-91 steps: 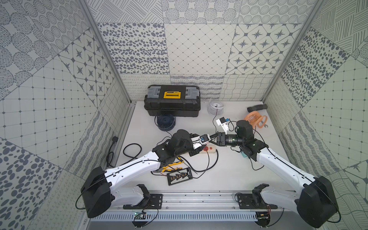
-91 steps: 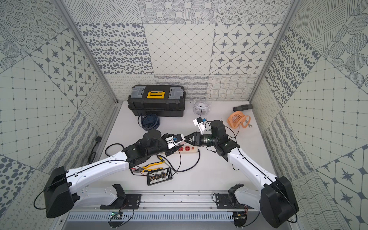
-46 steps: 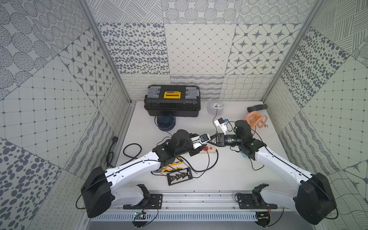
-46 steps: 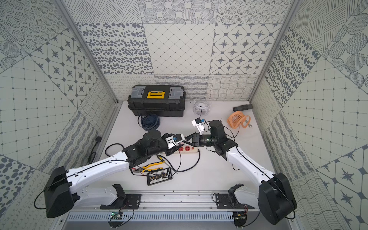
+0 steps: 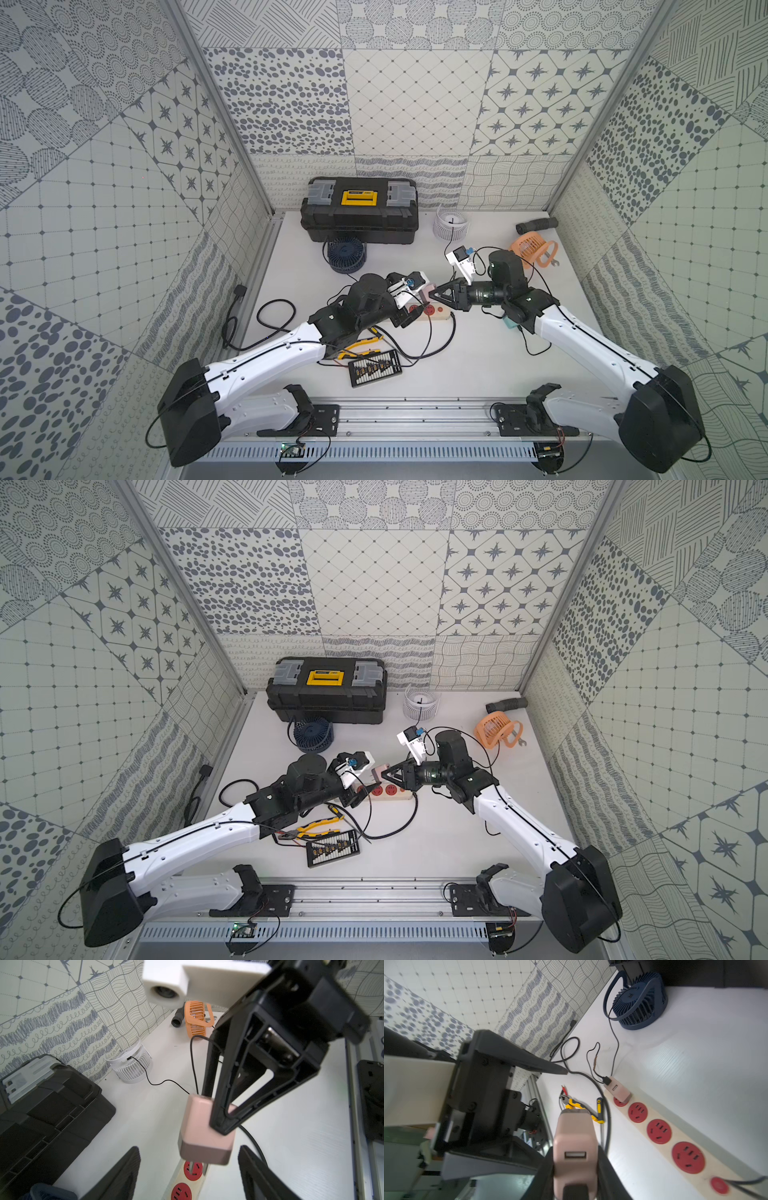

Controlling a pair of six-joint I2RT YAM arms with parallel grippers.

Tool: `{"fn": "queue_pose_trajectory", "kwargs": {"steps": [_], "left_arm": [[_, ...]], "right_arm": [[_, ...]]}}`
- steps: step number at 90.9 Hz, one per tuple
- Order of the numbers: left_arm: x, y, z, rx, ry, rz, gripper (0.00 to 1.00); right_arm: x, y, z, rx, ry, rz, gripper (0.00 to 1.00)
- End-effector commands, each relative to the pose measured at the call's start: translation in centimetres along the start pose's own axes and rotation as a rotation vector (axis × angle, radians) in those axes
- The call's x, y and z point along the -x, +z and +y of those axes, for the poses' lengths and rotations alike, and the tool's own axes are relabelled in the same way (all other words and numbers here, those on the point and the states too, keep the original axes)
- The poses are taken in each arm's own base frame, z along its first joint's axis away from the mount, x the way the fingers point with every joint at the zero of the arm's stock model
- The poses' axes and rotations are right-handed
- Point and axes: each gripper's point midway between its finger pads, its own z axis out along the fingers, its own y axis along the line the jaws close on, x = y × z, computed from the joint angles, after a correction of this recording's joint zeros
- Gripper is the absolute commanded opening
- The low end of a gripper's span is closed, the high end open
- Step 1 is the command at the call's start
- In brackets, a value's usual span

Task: Plug the desk fan into the power strip
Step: Pick up the plug from the center of the board, then insert the plug into the socket.

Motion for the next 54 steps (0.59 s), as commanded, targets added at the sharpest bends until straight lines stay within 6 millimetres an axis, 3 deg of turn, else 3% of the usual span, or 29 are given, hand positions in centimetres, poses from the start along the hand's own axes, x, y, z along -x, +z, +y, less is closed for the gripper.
{"fn": "queue_pose_trajectory", "kwargs": {"steps": [1, 19, 35, 54], "left_arm": [[-3.7, -1.7, 2.4, 0.072, -0.427, 0.078, 0.78], [-10.1, -3.0, 4.0, 0.059, -0.699, 0.217, 0.76], [-13.8, -3.3, 4.8, 0.030, -0.904, 0.216, 0.72], [-17.2, -3.0, 5.6, 0.042, -1.000, 0.242, 0.69]], "right_arm": [[1.3, -0.5, -1.5, -0.147, -0.283, 0.013, 0.13], [0.7, 1.2, -2.6, -0.284, -0.530, 0.182, 0.12], [-0.5, 3.9, -2.9, -0.267, -0.647, 0.352, 0.12], [-2.8, 7.3, -4.5, -0.254, -0.715, 0.587, 0.15]]}}
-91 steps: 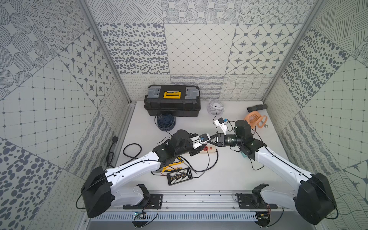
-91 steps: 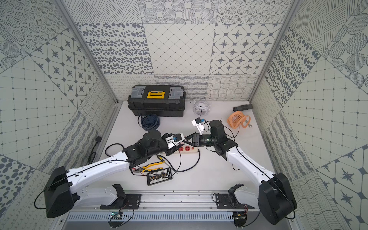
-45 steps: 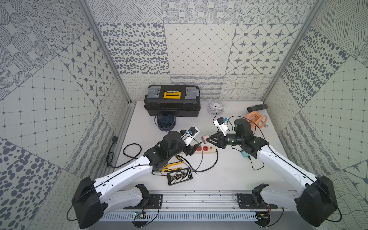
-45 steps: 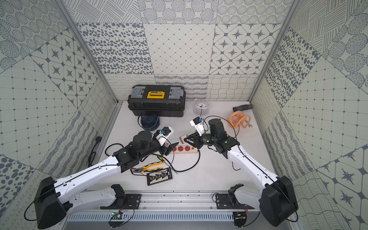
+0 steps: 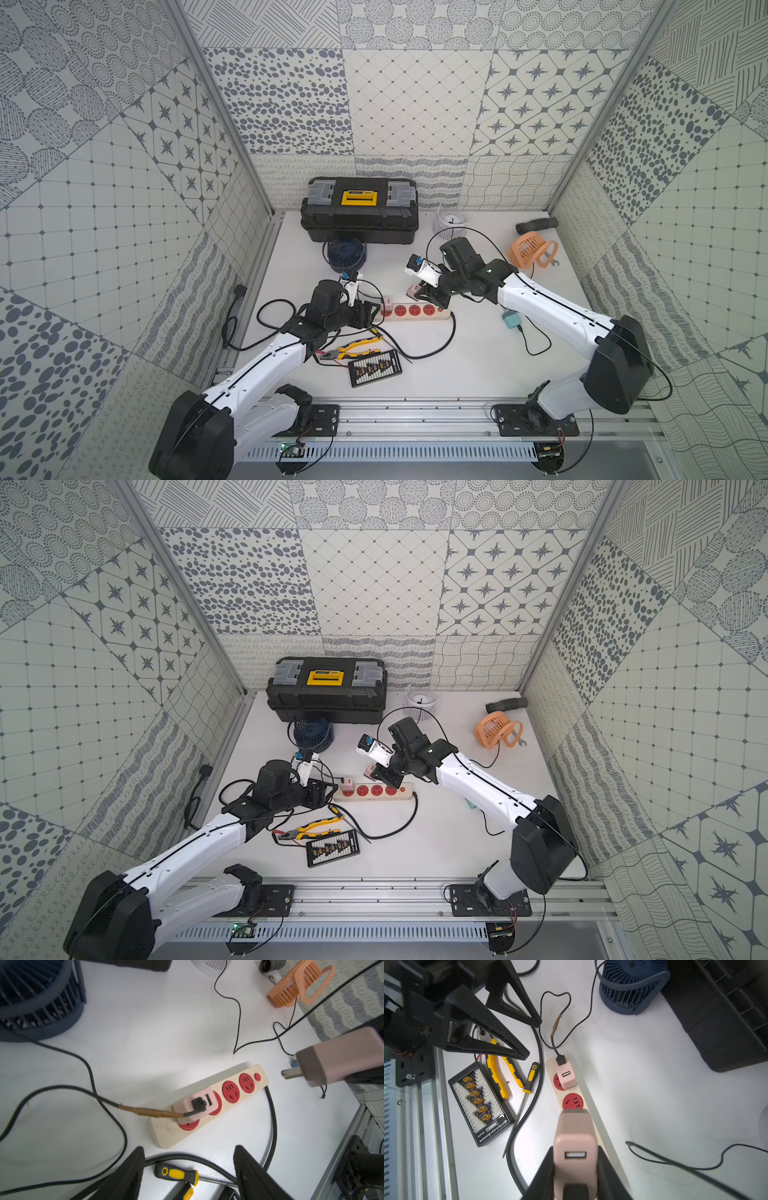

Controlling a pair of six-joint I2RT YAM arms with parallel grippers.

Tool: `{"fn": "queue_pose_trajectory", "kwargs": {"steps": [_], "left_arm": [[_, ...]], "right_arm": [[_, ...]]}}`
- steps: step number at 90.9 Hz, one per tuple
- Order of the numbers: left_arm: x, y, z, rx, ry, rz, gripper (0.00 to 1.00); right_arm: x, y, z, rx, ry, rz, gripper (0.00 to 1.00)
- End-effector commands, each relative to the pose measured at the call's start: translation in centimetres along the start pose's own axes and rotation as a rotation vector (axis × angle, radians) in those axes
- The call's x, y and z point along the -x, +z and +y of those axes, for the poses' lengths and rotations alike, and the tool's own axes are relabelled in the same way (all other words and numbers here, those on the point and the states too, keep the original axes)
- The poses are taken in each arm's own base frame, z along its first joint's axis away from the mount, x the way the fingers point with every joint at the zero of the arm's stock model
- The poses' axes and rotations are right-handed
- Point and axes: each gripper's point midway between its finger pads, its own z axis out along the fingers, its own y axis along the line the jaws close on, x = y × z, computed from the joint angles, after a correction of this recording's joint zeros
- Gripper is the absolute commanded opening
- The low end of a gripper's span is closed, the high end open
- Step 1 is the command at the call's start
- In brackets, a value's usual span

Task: Plug the desk fan into the power strip
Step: Insert the plug into the socket.

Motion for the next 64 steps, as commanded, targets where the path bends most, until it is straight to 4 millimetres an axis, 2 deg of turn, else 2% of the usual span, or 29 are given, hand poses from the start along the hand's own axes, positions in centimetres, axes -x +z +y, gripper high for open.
{"fn": "queue_pose_trajectory", "kwargs": {"steps": [1, 27, 64], "left_arm": [[-0.6, 0.7, -0.4, -0.123, -0.173, 0.027, 0.69], [-2.4, 2.9, 2.2, -0.074, -0.207, 0.078, 0.66], [-2.1, 5.0, 2.9, -0.083, -0.187, 0.122, 0.60]], "right_arm": [[-1.1, 1.4, -0.2, 0.001, -0.110, 0.138, 0.14], [-1.9, 4.7, 0.2, 0.051, -0.216, 0.290, 0.13], [-1.3, 7.5, 0.2, 0.104, -0.266, 0.307, 0.13]]}}
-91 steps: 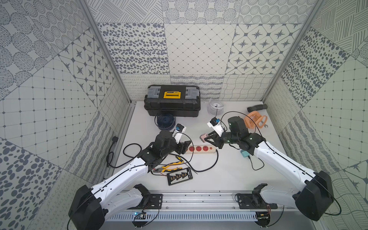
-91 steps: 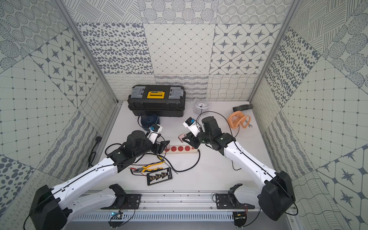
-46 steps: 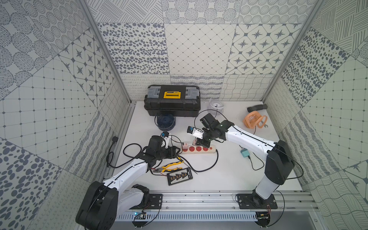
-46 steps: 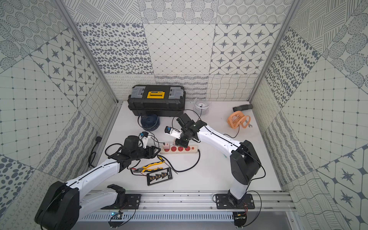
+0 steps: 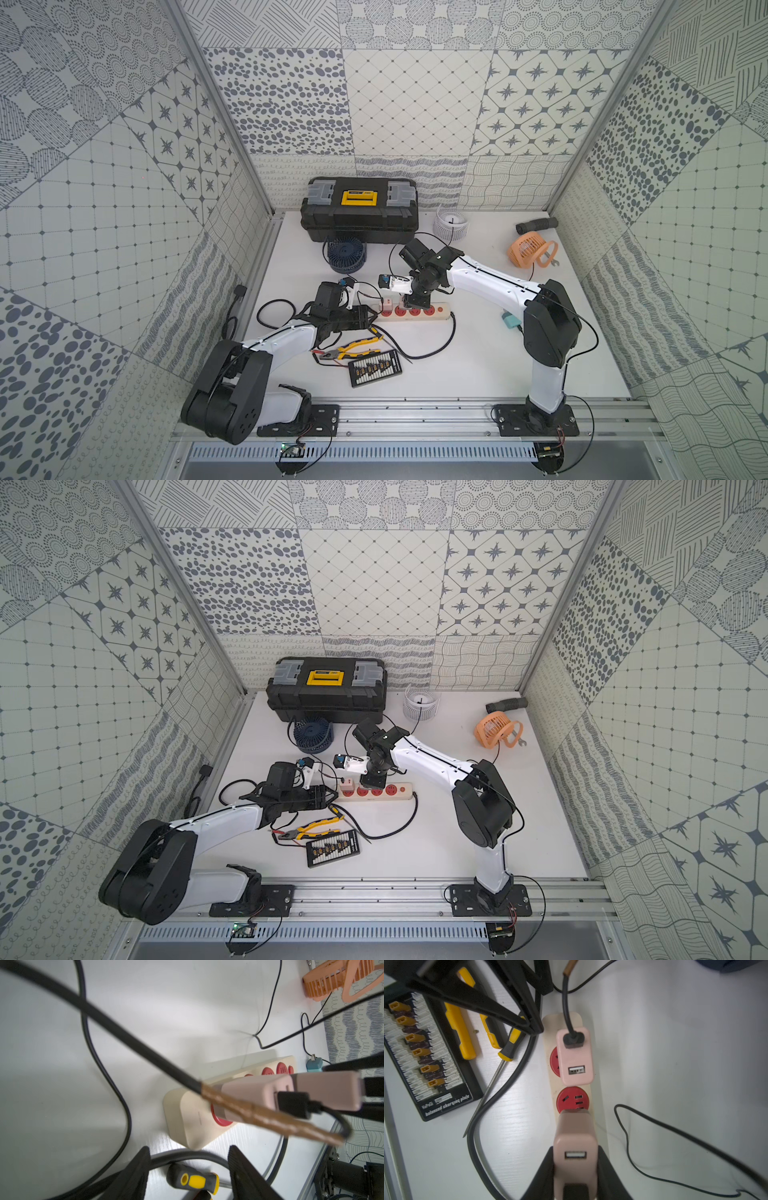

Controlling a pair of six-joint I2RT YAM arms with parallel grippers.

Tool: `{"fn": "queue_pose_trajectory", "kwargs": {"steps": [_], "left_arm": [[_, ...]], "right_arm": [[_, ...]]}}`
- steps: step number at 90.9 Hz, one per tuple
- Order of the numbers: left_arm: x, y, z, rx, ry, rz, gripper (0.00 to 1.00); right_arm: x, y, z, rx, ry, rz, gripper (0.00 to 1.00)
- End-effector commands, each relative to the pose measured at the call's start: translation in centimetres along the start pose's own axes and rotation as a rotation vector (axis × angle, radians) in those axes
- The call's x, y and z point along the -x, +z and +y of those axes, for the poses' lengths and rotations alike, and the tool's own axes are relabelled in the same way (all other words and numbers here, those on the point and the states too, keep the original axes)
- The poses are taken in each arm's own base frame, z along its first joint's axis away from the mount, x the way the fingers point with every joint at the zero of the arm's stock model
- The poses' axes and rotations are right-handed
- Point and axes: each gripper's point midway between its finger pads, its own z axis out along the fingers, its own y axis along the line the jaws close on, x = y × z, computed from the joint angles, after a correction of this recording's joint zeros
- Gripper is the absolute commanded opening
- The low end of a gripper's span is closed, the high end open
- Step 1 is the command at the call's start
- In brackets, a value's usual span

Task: Plug the desk fan into the power strip
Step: Insert the plug into the socket.

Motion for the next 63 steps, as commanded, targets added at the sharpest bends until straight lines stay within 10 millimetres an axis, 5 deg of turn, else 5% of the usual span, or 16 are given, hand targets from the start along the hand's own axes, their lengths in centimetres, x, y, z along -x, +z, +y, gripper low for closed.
{"fn": "queue_pose_trajectory", "kwargs": {"steps": [1, 63], "left_arm": [[1.7, 0.5, -0.7, -0.056, 0.038, -0.030, 0.60], [2.3, 2.4, 0.2, -0.043, 0.030, 0.000, 0.49]], "right_arm": [[1.1, 0.4, -0.1, 0.018, -0.037, -0.021, 0.13], [1.0, 2.3, -0.2, 0.054, -0.068, 0.005, 0.14]]}}
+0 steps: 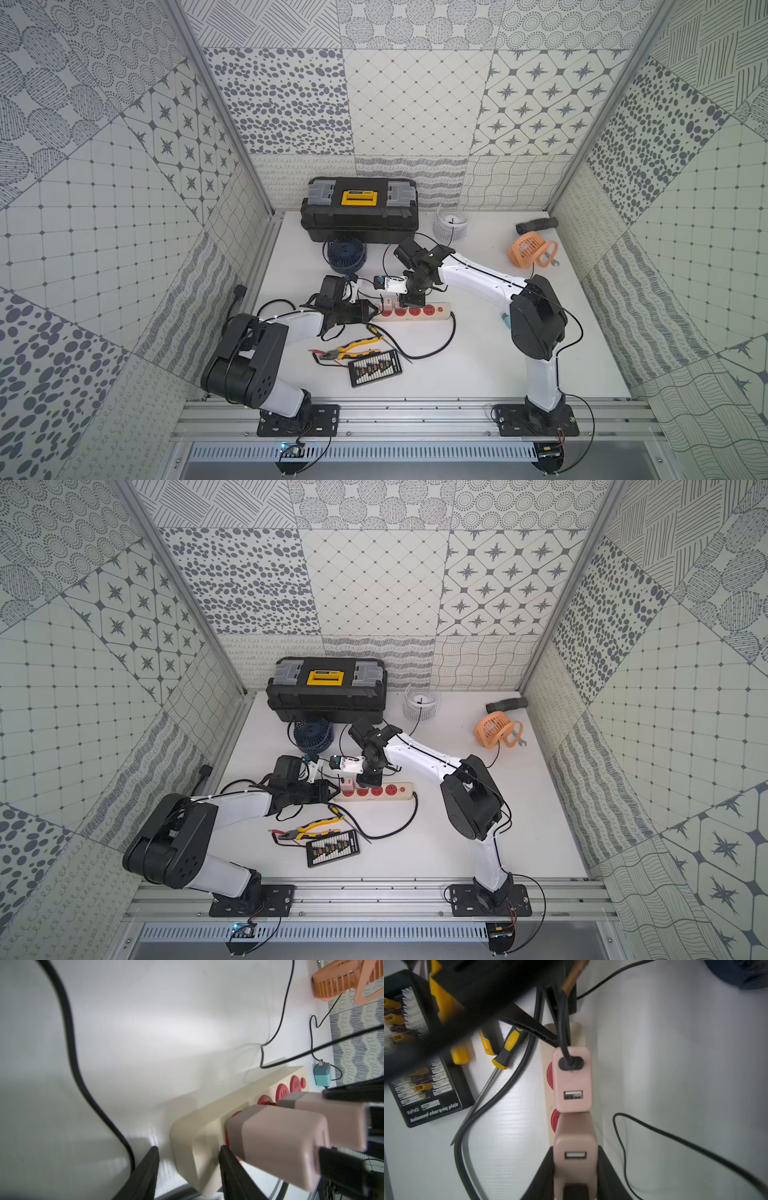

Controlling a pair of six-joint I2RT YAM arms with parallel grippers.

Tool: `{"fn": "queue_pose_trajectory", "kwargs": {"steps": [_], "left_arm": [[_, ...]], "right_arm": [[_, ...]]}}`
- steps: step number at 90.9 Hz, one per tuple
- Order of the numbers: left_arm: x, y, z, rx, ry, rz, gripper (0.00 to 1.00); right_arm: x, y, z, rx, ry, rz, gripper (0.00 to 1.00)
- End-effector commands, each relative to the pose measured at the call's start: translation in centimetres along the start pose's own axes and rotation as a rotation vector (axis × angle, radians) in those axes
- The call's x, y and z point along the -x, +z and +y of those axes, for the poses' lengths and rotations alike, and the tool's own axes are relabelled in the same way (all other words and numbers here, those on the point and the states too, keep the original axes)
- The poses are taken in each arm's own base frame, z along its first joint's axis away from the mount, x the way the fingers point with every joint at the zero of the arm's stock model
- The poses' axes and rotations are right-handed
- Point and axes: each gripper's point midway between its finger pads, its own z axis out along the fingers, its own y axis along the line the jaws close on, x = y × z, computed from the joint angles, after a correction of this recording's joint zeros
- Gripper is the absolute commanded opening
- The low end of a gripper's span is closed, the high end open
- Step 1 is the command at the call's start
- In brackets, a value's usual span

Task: Plug the desk fan into the power strip
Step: Insert the plug into the socket.

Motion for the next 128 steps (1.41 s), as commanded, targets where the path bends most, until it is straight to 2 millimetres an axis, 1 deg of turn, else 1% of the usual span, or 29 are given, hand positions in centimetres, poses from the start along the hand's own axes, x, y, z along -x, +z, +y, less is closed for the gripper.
{"fn": "queue_pose_trajectory", "kwargs": {"steps": [1, 11, 19, 49, 58, 71, 80, 91, 105, 118, 128], "left_arm": [[1.1, 0.1, -0.6, -0.032, 0.036, -0.033, 0.48], [1.1, 0.1, -0.5, -0.030, 0.036, -0.030, 0.48], [1.1, 0.0, -0.5, -0.028, 0.037, -0.032, 0.47], [1.1, 0.0, -0.4, -0.021, 0.034, -0.035, 0.46], [1.1, -0.1, -0.3, -0.013, 0.031, -0.040, 0.45], [1.1, -0.1, -0.2, -0.013, 0.029, -0.039, 0.44], [1.0, -0.1, -0.2, -0.015, 0.027, -0.036, 0.44], [0.9, 0.0, -0.3, -0.021, 0.023, -0.030, 0.44], [0.8, 0.1, -0.4, -0.024, 0.019, -0.028, 0.44], [0.7, 0.0, -0.4, -0.028, 0.013, -0.026, 0.43], [0.7, 0.0, -0.4, -0.026, 0.014, -0.027, 0.43]], "right_arm": [[0.2, 0.8, 0.1, 0.019, -0.015, 0.008, 0.14], [-0.2, 1.2, 0.2, 0.025, -0.018, 0.025, 0.14], [-0.9, 1.7, 0.1, 0.025, -0.020, 0.059, 0.14], [-5.1, 3.2, -0.7, -0.021, -0.053, 0.272, 0.13], [-6.8, 4.3, -0.8, -0.025, -0.071, 0.347, 0.08], [-8.9, 6.4, -0.4, -0.005, -0.084, 0.437, 0.04], [-10.4, 7.5, 0.0, -0.001, -0.103, 0.512, 0.01], [-10.9, 8.5, 1.1, 0.040, -0.103, 0.524, 0.00], [-12.0, 10.1, 1.9, 0.053, -0.121, 0.587, 0.00], [-12.3, 11.3, 3.3, 0.086, -0.127, 0.604, 0.00], [-11.9, 11.8, 3.2, 0.075, -0.120, 0.596, 0.00]]}}
